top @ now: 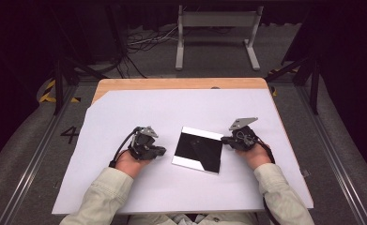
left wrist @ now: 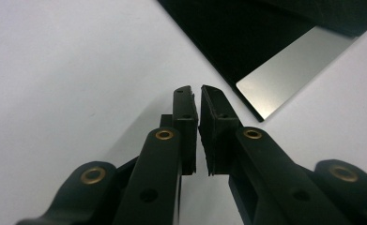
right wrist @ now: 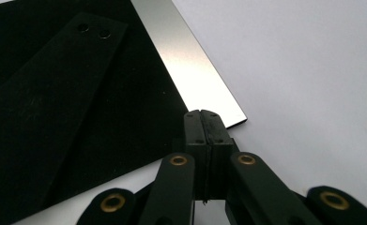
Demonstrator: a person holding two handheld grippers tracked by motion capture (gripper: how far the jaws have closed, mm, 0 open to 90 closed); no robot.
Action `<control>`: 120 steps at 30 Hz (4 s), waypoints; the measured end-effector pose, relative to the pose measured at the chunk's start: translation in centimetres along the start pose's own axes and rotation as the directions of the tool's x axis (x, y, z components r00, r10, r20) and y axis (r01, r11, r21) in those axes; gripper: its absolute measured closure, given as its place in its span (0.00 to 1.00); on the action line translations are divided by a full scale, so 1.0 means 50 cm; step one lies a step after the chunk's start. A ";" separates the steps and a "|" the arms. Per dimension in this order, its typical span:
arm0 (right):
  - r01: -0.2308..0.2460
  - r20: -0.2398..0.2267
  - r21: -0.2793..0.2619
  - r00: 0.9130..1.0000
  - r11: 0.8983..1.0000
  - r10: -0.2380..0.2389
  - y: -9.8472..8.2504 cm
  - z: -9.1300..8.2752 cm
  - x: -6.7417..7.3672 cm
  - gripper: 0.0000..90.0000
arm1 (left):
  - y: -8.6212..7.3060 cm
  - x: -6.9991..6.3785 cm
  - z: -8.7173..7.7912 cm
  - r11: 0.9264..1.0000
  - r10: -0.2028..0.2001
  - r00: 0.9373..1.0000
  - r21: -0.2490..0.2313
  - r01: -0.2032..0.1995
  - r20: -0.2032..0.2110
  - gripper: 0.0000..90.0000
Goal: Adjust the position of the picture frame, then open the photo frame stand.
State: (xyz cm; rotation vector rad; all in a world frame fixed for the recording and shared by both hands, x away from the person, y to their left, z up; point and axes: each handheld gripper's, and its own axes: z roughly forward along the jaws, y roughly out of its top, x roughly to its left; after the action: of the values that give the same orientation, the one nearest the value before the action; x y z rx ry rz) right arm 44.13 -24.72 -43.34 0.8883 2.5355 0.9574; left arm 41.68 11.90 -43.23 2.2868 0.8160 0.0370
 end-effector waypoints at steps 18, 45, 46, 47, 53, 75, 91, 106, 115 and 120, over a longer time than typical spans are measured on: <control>0.022 -0.001 0.013 1.000 1.000 -0.022 0.071 0.063 0.008 1.00 | -0.044 0.020 -0.043 0.996 0.042 0.997 -0.079 -0.047 -0.067 0.91; -0.022 -0.097 -0.286 0.995 0.958 -0.006 0.050 -0.094 0.061 0.90 | -0.077 0.024 -0.113 0.945 0.084 0.968 -0.291 -0.152 -0.235 0.59; -0.022 -0.097 -0.286 0.995 0.958 -0.006 0.050 -0.094 0.061 0.90 | -0.081 0.027 -0.118 0.941 0.078 0.966 -0.302 -0.153 -0.248 0.59; -0.024 -0.098 -0.287 0.995 0.958 -0.004 0.050 -0.099 0.061 0.88 | -0.084 0.031 -0.122 0.936 0.072 0.964 -0.318 -0.155 -0.257 0.58; -0.013 -0.080 -0.323 0.997 0.946 -0.014 0.049 -0.130 0.069 0.85 | -0.092 0.034 -0.134 0.911 0.055 0.963 -0.381 -0.156 -0.263 0.56; -0.001 -0.036 -0.380 0.999 0.925 -0.013 0.032 -0.148 0.114 0.59 | -0.097 0.036 -0.131 0.911 0.038 0.961 -0.386 -0.146 -0.274 0.54; 0.051 -0.014 -0.201 0.998 0.978 -0.055 0.043 -0.128 0.151 0.53 | -0.095 0.033 -0.123 0.920 0.058 0.961 -0.359 -0.157 -0.271 0.54; 0.032 -0.071 -0.065 0.997 0.997 -0.037 0.034 -0.093 0.151 0.52 | -0.096 0.034 -0.122 0.921 0.054 0.960 -0.358 -0.154 -0.274 0.54; 0.020 -0.116 0.036 0.993 0.999 -0.016 0.025 -0.069 0.147 0.52 | -0.096 0.034 -0.119 0.924 0.049 0.963 -0.355 -0.145 -0.266 0.53; 0.023 -0.137 0.096 0.990 0.995 -0.010 0.021 -0.061 0.147 0.57 | -0.096 0.034 -0.119 0.924 0.051 0.963 -0.354 -0.146 -0.264 0.53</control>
State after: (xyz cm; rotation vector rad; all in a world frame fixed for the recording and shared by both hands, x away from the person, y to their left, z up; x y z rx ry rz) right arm 37.56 -20.94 -40.74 0.8542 2.7217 0.9259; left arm 38.98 19.14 -42.07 1.9804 0.7436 0.4960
